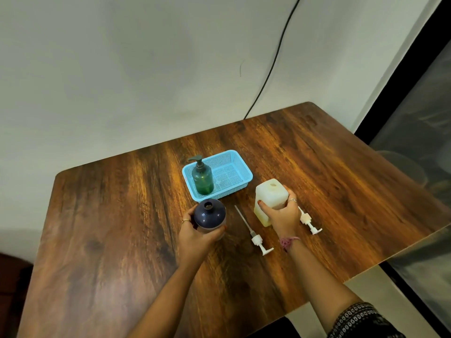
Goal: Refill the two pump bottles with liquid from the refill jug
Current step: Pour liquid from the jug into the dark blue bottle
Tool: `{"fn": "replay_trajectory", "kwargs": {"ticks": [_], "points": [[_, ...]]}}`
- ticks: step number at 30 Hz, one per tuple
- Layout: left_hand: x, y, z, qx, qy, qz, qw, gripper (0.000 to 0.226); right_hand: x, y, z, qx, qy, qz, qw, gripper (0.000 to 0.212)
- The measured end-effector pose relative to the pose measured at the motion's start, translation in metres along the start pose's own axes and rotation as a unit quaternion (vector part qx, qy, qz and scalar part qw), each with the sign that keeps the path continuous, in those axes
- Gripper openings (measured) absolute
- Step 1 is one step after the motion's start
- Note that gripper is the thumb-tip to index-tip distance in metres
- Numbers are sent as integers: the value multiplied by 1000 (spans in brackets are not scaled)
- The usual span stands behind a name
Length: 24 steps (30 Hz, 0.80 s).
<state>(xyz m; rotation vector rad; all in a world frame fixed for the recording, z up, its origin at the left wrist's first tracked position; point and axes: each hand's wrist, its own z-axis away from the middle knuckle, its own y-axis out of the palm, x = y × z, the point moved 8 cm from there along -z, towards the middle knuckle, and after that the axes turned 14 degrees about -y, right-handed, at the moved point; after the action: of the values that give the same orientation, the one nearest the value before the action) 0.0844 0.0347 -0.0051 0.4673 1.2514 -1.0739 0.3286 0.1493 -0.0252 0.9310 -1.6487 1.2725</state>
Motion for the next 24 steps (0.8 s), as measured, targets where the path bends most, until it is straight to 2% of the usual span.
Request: {"fn": "replay_trajectory", "kwargs": {"ticks": [10,16,21,24], "points": [[-83,24,-13,-2,68,-12,998,69,58,-18,-64,-32,-67,23,997,83],[-161,36,-19,-33,110,7,993,74,140,-43,-113,-17,-175,2,984,75],[-243,41,-30,-86,157,24,983,77,221,-60,-165,5,-278,-29,960,76],[-288,45,-32,-99,181,37,978,76,270,-70,-188,23,-345,2,938,72]]}}
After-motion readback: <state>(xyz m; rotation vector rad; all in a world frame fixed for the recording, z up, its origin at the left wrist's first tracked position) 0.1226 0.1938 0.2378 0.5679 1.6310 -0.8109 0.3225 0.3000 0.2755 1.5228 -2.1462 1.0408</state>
